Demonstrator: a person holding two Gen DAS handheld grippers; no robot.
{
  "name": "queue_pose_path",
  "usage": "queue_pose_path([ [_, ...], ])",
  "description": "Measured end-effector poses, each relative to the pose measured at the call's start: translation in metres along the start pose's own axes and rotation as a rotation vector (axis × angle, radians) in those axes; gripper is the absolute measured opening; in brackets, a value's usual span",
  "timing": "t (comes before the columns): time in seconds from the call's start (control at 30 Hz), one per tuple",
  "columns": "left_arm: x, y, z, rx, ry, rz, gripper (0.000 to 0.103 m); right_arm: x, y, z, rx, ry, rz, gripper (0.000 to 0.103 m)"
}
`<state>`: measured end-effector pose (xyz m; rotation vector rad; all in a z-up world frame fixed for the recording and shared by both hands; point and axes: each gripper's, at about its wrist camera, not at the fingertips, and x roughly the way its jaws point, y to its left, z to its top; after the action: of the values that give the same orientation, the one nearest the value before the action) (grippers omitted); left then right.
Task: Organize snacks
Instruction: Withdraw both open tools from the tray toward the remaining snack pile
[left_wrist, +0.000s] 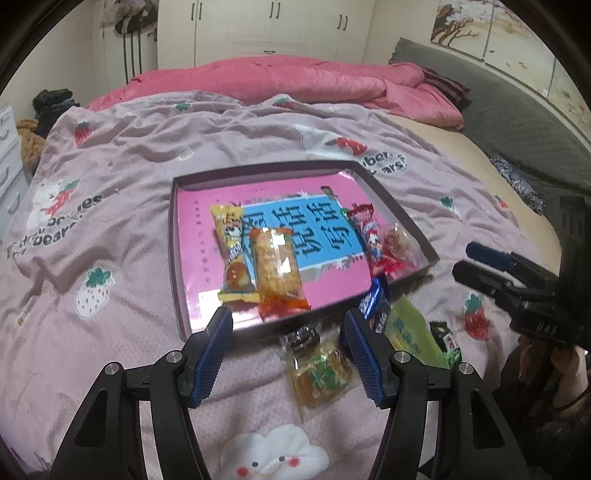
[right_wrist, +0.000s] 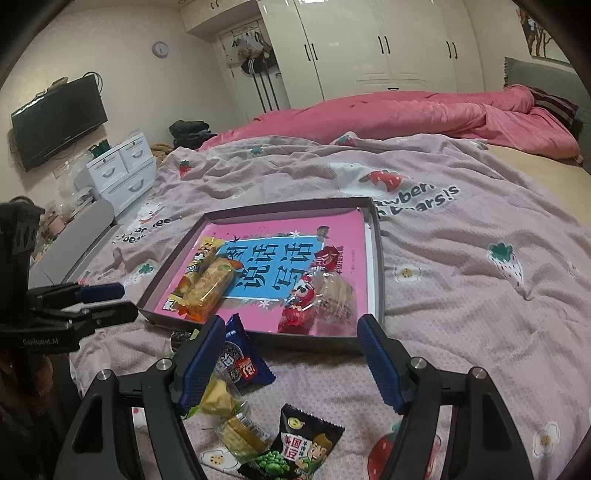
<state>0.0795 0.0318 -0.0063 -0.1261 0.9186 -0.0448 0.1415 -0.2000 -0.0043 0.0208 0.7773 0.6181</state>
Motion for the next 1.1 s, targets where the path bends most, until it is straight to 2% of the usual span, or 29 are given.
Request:
queue_pose_path([
  [0.37, 0.018, -0.004, -0.024, -0.018, 0.112, -0.037, 0.065, -0.006, 0.000, -0.007, 0.008, 0.020, -0.018, 0.073],
  [0.67, 0.027, -0.012, -0.033, -0.016, 0.153, -0.055, 0.065, -0.007, -0.004, -0.014, 0.035, 0.062, -0.051, 0.073],
  [0.9, 0.033, -0.015, -0.039, -0.022, 0.177, -0.058, 0.065, -0.001, -0.014, -0.028, 0.114, 0.154, -0.052, 0.073],
  [1.03, 0.036, -0.016, -0.040, -0.033, 0.186, -0.066, 0.065, 0.009, -0.019, -0.042, 0.149, 0.246, -0.091, 0.073],
  [1.1, 0.038, -0.016, -0.041, -0.042, 0.191, -0.073, 0.065, 0.012, -0.023, -0.048, 0.181, 0.277, -0.079, 0.072],
])
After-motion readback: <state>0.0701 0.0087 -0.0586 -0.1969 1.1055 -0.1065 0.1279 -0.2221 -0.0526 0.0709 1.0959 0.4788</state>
